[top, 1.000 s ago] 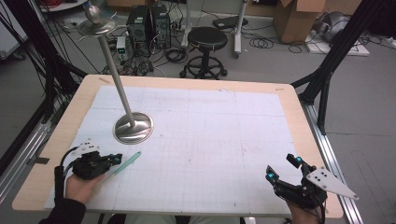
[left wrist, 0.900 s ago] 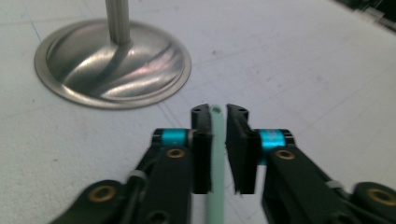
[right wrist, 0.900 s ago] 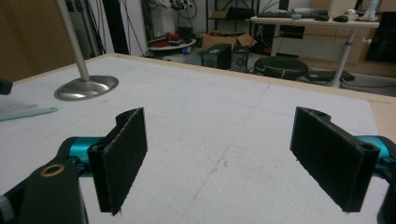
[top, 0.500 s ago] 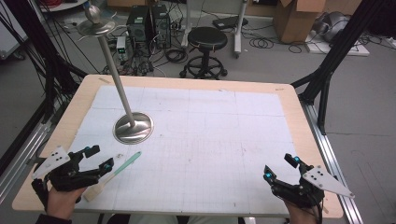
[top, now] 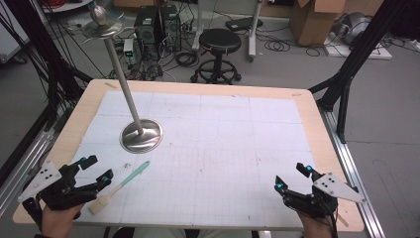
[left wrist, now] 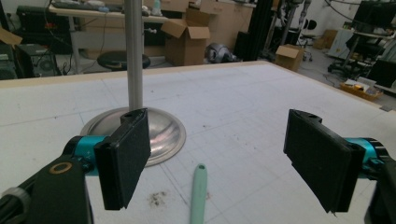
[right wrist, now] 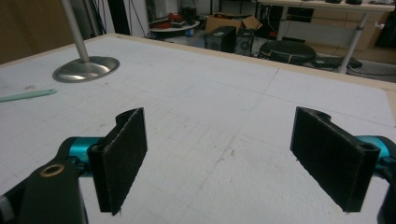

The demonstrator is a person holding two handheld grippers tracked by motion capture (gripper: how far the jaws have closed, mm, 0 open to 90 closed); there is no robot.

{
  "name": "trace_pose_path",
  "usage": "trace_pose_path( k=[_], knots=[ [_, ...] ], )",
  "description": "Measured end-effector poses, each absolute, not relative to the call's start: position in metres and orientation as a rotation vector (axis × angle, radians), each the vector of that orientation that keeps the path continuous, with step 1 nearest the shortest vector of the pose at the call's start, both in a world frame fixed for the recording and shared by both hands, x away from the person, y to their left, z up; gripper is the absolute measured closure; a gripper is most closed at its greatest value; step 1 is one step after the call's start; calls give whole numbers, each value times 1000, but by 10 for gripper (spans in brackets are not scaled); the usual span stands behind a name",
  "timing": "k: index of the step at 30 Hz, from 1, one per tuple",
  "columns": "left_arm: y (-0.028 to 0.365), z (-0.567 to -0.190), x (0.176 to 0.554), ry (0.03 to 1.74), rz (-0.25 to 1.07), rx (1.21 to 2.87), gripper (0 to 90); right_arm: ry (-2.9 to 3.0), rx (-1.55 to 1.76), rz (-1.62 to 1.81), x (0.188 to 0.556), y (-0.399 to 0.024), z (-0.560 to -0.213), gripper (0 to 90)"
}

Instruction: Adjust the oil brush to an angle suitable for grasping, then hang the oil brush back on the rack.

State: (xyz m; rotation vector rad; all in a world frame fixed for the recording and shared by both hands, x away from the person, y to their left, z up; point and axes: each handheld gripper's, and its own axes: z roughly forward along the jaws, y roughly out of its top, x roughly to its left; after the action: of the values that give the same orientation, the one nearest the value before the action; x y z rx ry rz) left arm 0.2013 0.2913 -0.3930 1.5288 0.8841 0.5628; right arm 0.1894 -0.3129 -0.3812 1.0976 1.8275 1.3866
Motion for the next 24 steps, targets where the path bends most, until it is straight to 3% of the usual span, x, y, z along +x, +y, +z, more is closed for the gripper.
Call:
trace_pose_path(
  k=[17, 24],
  knots=[
    [283, -404, 215, 930, 458, 1694, 276, 1802, 1119, 1390, 185, -318, -380, 176],
    [279, -413, 217, 958, 431, 1829, 445, 1820, 1103, 1396, 188, -316, -380, 177]
  ],
)
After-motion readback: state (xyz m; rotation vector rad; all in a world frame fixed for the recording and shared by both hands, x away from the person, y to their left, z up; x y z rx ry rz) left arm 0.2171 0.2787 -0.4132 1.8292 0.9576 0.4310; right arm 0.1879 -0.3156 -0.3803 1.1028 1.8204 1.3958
